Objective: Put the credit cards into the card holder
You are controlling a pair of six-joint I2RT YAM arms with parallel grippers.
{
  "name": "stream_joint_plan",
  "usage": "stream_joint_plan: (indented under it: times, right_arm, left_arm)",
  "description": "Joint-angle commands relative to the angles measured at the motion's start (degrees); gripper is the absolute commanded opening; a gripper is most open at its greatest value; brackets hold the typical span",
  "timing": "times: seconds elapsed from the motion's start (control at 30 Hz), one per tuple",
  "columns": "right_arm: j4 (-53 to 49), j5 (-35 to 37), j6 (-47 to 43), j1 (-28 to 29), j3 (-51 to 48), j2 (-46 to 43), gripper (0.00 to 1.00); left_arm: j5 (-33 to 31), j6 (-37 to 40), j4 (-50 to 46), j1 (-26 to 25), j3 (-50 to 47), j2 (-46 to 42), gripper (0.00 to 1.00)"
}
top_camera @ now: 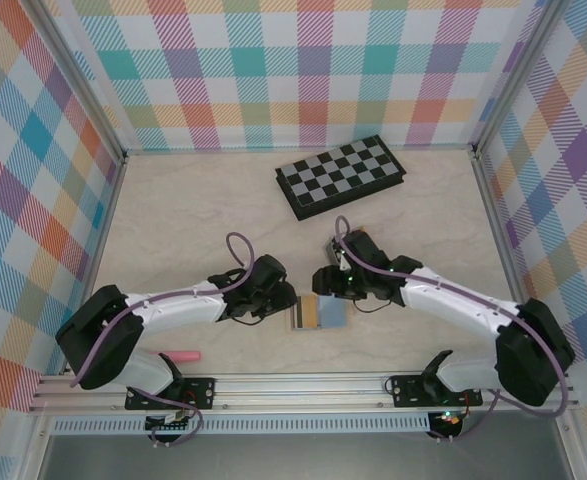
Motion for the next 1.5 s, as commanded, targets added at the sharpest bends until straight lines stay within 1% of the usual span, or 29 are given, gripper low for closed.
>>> stream_joint_plan:
  times: [0.0,0.07,0.13,0.23,0.37,0.53,0.7,0.8,1.03,1.3,1.47]
  right_arm:
    - [-10.44,9.71,-5.92,-3.85,2.5,-4.3,0.54]
    - [-12.27,10.32,-8.35,-7.09,3.76,-5.43,0.55]
    - [-14.32,10.27,-11.63,-9.63,5.8,-4.43,0.55]
    - [-17.43,11.03,-16.88,-10.36,10.65,0.8,0.46]
    - [-19.95,10.52,-20.94,-10.32,16.57,9.19,0.41]
    - [-20.54,10.69,-23.19,-9.86,22.13,17.72,0.4]
    - [-21.88,15.04,-24.51,-8.43,27.71,25.43,0.4]
    - [-21.62,17.32,-24.8,-7.98,29.54,28.44,0.41]
    - [-22.37,19.35,-26.31,-6.95,33.59,33.62,0.43]
    - [-25.31,29.18,-26.36,-4.41,36.87,38.28,0.43]
    - [-25.6,33.75,-26.21,-3.33,36.93,38.42,0.43]
  left_arm:
    - [-2.14,0.96,-2.75,-0.64,2.11,-1.03,0.5]
    - [-2.08,1.6,-3.01,-0.6,3.53,-0.31,0.52]
    - [-1.67,2.14,-3.08,-0.6,5.3,1.02,0.53]
    - [-0.34,2.58,-1.95,-0.6,7.9,4.03,0.53]
    - [1.0,3.05,-0.85,-0.52,11.89,7.84,0.57]
    - [1.57,2.74,0.29,0.16,14.45,9.94,0.6]
    - [1.82,2.16,1.64,1.38,13.41,8.78,0.65]
    - [1.67,2.08,2.1,2.0,12.16,7.51,0.68]
    - [0.7,1.05,3.32,3.23,8.66,4.02,0.73]
    - [0.79,0.85,3.04,3.79,8.15,3.45,0.74]
    - [1.34,0.68,3.34,3.79,8.05,3.87,0.74]
